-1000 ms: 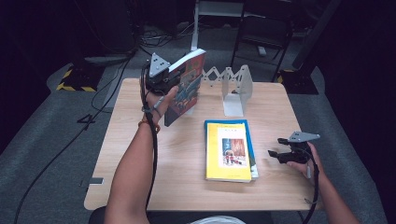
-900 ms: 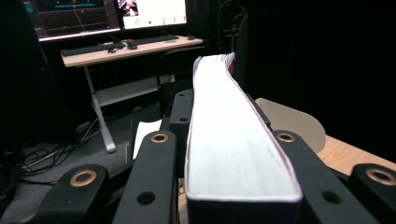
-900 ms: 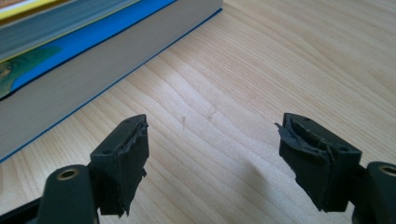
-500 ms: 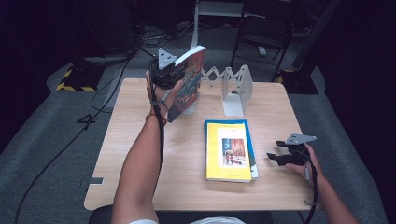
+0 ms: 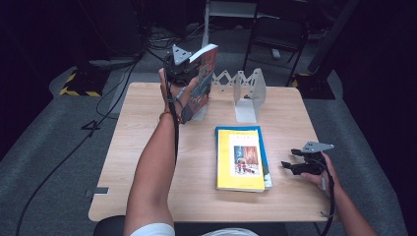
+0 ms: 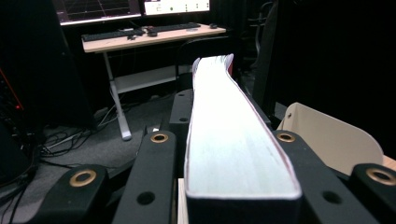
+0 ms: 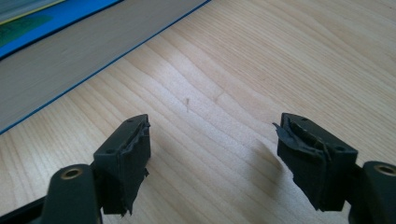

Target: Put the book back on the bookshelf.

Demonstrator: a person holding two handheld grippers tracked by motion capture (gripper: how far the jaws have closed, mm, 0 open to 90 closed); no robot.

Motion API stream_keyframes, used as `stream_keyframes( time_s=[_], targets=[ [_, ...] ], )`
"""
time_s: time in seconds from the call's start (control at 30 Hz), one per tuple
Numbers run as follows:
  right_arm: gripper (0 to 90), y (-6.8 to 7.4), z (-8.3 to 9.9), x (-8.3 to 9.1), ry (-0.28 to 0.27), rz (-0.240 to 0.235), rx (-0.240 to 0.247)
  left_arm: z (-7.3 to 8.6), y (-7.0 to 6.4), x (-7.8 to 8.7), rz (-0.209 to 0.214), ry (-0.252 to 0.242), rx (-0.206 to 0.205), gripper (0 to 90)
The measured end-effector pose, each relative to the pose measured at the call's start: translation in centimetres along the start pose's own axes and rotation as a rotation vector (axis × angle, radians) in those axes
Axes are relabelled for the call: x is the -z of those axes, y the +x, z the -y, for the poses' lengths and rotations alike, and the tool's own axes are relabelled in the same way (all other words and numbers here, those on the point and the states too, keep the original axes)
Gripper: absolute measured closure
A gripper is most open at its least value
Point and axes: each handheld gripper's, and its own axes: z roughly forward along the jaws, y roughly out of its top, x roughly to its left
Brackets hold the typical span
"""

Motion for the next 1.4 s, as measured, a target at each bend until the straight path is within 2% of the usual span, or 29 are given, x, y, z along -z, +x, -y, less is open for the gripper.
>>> stream_keyframes(
  time_s=[0.47,0.93,1.17,1.33,1.4],
  targets=[
    [25.6,-0.1,0.2,-0.2,-0.004,-0.023,-0.017,0.0,0.1,-2.8,-0.025,0.018,-0.002,72.6],
    [25.4,-0.1,0.2,-0.2,-0.008,-0.029,-0.018,1.0,0.0,-4.8,-0.061,0.027,-0.009,72.4],
    [25.5,-0.1,0.2,-0.2,-0.007,-0.027,-0.018,1.9,0.2,-5.6,-0.052,0.05,-0.026,72.1],
    [25.4,-0.1,0.2,-0.2,-0.009,-0.028,-0.017,2.4,-0.1,-5.8,-0.063,0.078,-0.061,71.8],
    [25.5,-0.1,0.2,-0.2,-0.009,-0.028,-0.017,2.5,-0.1,-5.6,-0.065,0.077,-0.053,71.8]
  ],
)
